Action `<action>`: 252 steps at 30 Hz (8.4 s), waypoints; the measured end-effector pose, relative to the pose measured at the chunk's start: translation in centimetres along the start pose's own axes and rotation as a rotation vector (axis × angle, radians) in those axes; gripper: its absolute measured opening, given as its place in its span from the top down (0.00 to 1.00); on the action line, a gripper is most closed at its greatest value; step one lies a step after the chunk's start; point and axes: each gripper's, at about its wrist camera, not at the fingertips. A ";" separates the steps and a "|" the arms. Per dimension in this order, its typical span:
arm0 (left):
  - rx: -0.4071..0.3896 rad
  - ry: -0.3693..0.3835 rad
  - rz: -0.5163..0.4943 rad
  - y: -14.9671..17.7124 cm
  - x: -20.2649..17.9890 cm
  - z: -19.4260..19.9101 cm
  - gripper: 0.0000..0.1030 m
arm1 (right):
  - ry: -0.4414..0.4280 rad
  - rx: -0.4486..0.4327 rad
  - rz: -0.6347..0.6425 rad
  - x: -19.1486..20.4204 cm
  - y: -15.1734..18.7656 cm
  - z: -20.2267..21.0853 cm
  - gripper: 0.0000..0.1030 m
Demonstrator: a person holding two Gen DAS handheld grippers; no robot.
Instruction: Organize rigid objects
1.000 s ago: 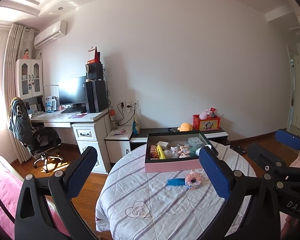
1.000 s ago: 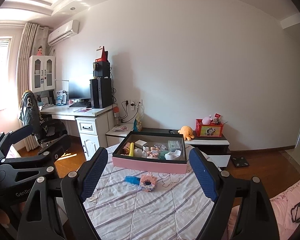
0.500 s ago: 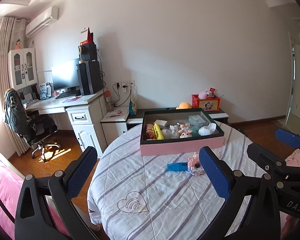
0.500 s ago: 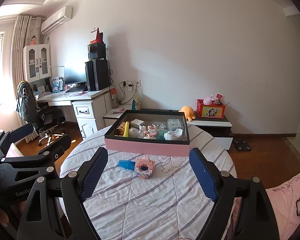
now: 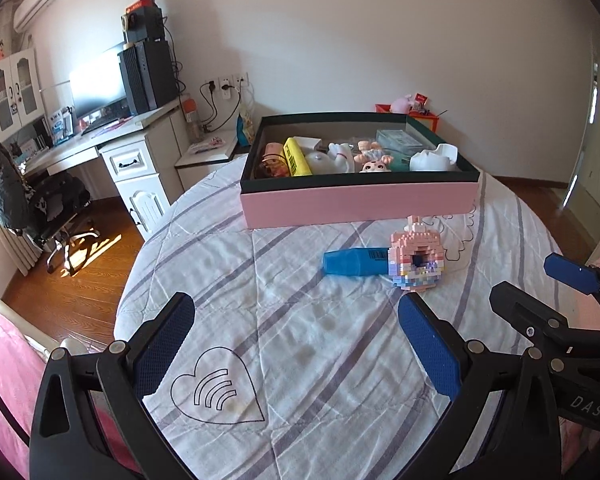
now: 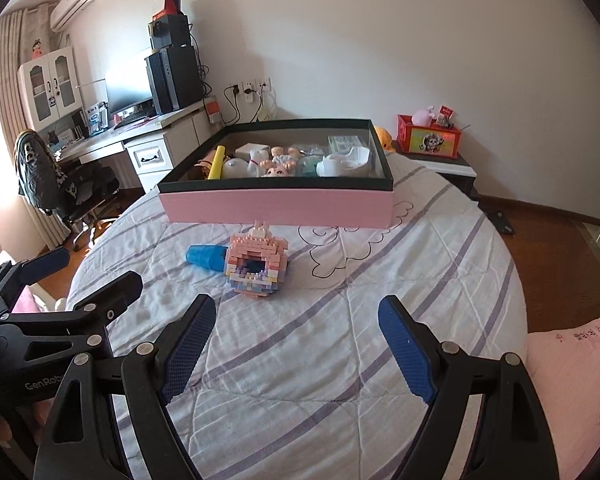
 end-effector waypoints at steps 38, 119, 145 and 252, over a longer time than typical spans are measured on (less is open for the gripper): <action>0.173 0.162 -0.298 -2.9 -4.6 -11.7 0.00 | -0.021 0.144 -0.009 -3.1 -1.6 -8.0 0.46; -0.354 0.045 -0.020 -0.5 -1.3 14.8 0.74 | -0.080 -0.374 0.107 5.2 -2.3 13.7 0.48; -0.419 -0.012 -0.081 -4.8 -1.2 13.8 0.74 | -0.061 -0.423 0.138 5.3 -5.8 13.1 0.48; -0.615 -0.045 -0.001 -0.6 -1.5 30.0 0.00 | 0.054 -0.614 0.032 5.2 -0.6 29.8 0.00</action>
Point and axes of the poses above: each gripper's, at about its wrist camera, not at the fingertips, and z roughly against the way its jaws point, x to its left, y to its underside, and after that the axes turned 5 degrees about y, right-handed
